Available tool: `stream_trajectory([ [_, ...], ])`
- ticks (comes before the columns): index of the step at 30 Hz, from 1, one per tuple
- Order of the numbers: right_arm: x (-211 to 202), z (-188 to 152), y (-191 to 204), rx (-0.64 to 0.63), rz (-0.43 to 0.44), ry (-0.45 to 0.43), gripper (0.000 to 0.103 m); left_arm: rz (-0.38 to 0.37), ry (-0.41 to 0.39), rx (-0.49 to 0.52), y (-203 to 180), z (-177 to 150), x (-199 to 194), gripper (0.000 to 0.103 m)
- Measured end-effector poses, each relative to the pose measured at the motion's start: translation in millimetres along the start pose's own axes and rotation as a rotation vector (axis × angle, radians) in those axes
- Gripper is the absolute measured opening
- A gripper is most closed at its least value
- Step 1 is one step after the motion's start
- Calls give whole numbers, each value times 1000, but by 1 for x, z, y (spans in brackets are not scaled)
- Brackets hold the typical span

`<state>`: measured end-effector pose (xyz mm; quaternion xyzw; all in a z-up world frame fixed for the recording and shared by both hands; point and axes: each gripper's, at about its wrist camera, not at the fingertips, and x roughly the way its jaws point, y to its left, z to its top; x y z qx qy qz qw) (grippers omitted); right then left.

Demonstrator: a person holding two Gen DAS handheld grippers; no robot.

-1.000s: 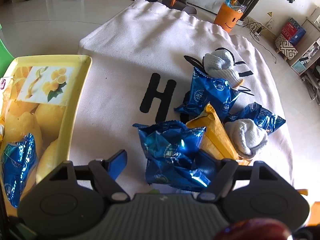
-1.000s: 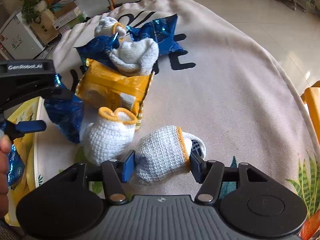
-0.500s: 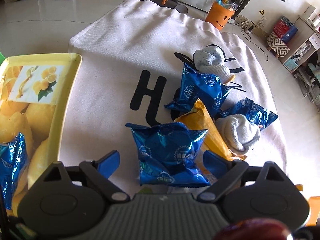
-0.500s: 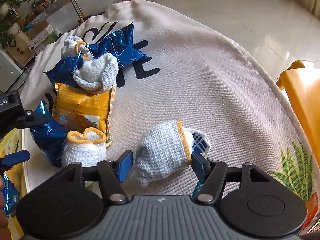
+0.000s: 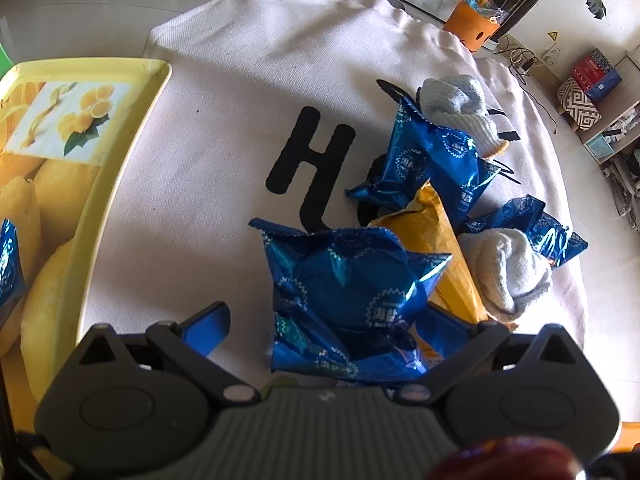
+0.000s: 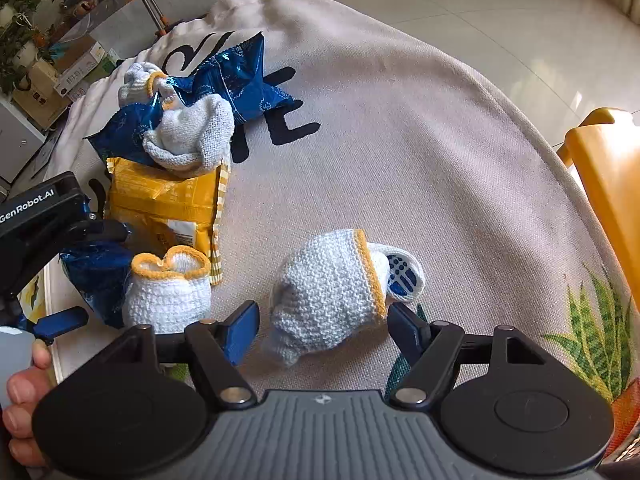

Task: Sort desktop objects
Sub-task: 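Close the left gripper on the blue packet while the right closes on a white glove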

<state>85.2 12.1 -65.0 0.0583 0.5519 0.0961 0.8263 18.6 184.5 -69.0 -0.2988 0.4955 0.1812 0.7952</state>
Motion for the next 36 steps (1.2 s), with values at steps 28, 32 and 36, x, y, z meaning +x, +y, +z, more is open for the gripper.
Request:
stream_trajectory([
  [28,-16,2,10,-38,39,-48,56,-5,-40,59,0,-10,-40,70],
  [32,-28,2,7,-9,114,-43,56,-19,-58,89,-1,-17,-58,70],
  [36,-44,1,10,-23,166,-40,56,-37,-82,129,-3,-24,-81,70],
])
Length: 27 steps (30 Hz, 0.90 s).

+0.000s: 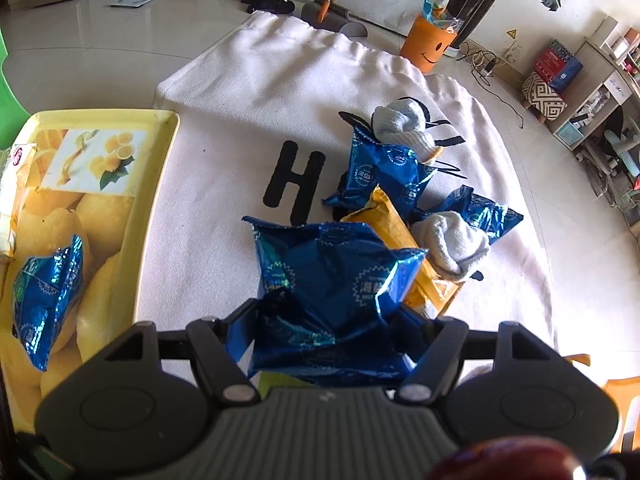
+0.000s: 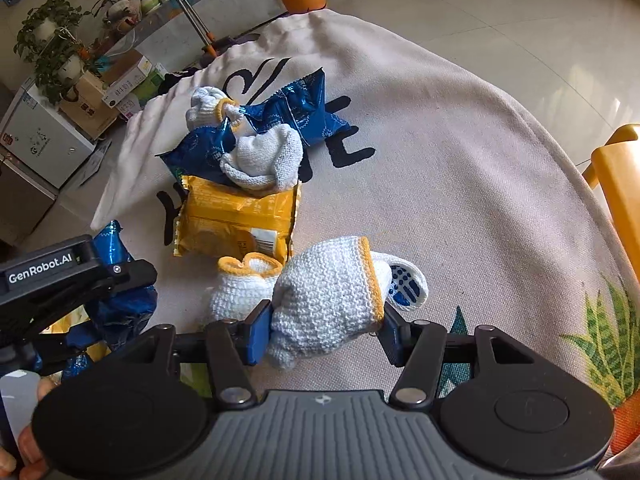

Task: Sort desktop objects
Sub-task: 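Close the left gripper on the blue packet while the right closes on a white glove, then carry the blue packet and white glove to the yellow tray and release both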

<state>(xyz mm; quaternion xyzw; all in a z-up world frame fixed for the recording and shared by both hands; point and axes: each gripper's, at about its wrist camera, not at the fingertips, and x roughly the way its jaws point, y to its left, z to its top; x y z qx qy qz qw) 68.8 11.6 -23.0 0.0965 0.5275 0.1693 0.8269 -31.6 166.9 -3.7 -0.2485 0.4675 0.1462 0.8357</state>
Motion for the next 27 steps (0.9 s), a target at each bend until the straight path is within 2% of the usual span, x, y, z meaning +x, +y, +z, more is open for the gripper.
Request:
stream_trajectory([
  [7,-26,4,20,-78,60,40,56,-16,-24,29,0,-4,-34,70],
  [11,-34,9,37,-166,99,63,56,-12,-21,31,7,-2,-47,70],
  [17,-20,12,60,-234,172,133,56,51,-56,23,27,16,-60,70],
  [23,1,7,84,-256,245,191,56,74,-59,-67,60,38,-60,70],
  [27,6,5,102,-281,307,193,56,88,-101,-122,87,53,-68,70],
])
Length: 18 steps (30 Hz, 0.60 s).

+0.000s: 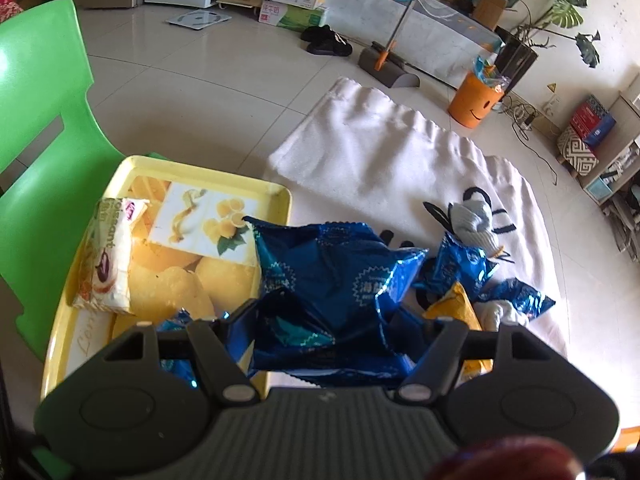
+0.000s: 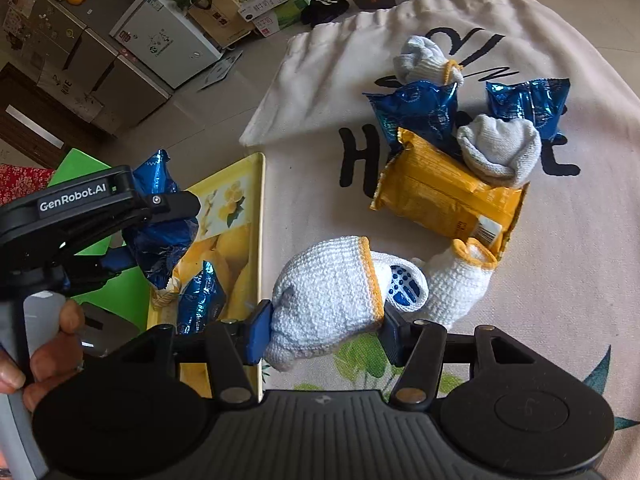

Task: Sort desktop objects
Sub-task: 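Carry the blue packet and white glove to the yellow tray and release both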

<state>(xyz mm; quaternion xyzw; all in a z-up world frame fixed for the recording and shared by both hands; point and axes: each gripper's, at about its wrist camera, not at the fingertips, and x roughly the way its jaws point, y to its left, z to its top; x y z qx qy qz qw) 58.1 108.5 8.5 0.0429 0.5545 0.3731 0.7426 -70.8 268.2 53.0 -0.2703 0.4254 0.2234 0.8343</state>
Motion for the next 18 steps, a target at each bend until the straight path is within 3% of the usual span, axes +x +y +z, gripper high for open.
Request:
stream_trajectory([
  [7,17,5,26,-57,67,5,56,58,-76,-108,46,28,-7,70],
  [18,69,-9,71,-135,183,161,56,98,-71,-214,86,48,9,70],
])
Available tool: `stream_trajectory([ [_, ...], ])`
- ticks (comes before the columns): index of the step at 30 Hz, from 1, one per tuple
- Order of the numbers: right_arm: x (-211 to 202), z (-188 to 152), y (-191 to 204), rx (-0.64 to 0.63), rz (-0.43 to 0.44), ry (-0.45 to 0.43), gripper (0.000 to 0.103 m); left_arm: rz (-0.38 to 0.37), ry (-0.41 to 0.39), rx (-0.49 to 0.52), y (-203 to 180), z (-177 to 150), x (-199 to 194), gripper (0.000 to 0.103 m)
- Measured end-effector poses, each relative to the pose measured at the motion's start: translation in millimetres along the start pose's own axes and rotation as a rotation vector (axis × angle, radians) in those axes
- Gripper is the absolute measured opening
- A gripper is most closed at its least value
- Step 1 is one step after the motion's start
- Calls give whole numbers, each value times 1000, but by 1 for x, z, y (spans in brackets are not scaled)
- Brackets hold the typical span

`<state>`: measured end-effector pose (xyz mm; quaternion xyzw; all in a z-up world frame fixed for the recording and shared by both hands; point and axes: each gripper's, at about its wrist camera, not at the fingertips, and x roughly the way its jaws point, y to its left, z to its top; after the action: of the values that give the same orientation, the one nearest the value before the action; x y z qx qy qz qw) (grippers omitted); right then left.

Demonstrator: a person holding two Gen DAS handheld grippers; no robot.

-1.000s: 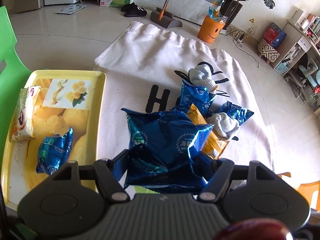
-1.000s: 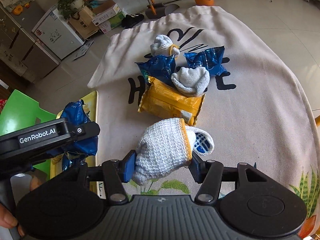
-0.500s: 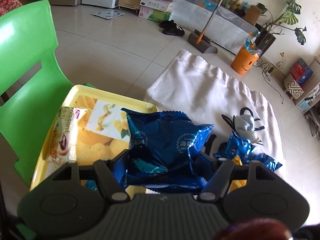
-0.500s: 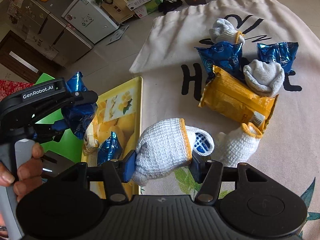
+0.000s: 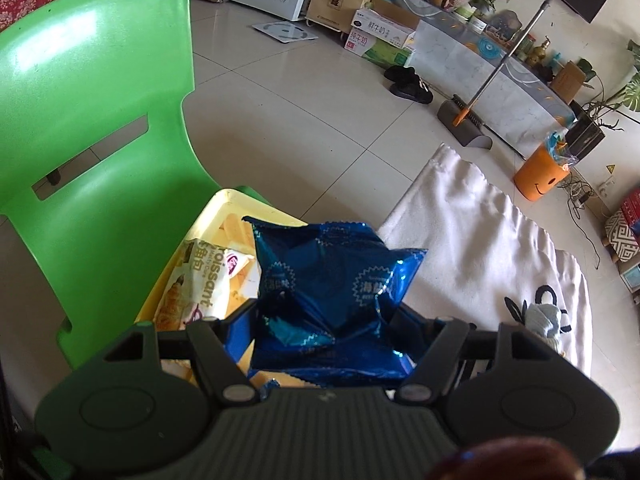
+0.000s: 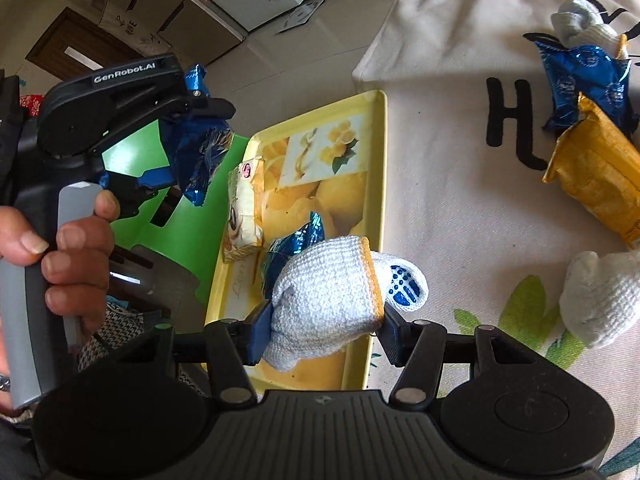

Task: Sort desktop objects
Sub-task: 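Carry the blue packet and white glove to the yellow tray and release both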

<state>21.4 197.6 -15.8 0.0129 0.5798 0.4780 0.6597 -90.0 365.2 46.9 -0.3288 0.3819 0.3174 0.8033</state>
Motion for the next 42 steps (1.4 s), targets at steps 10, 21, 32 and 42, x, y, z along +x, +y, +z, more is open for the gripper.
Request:
stream_trajectory([
  [10,55,-13,28,-74,38,167,56,6,-5,-71,18,15,7,70],
  [21,72,-5,48,-92,106,123,72,51,-42,-30,14,18,3,70],
  [32,29,11,28,-93,36,26,72,80,-46,-24,1,11,7,89],
  [42,-8,16,0,-82,-48,-30,73,53,-45,26,-23,0,5,98],
])
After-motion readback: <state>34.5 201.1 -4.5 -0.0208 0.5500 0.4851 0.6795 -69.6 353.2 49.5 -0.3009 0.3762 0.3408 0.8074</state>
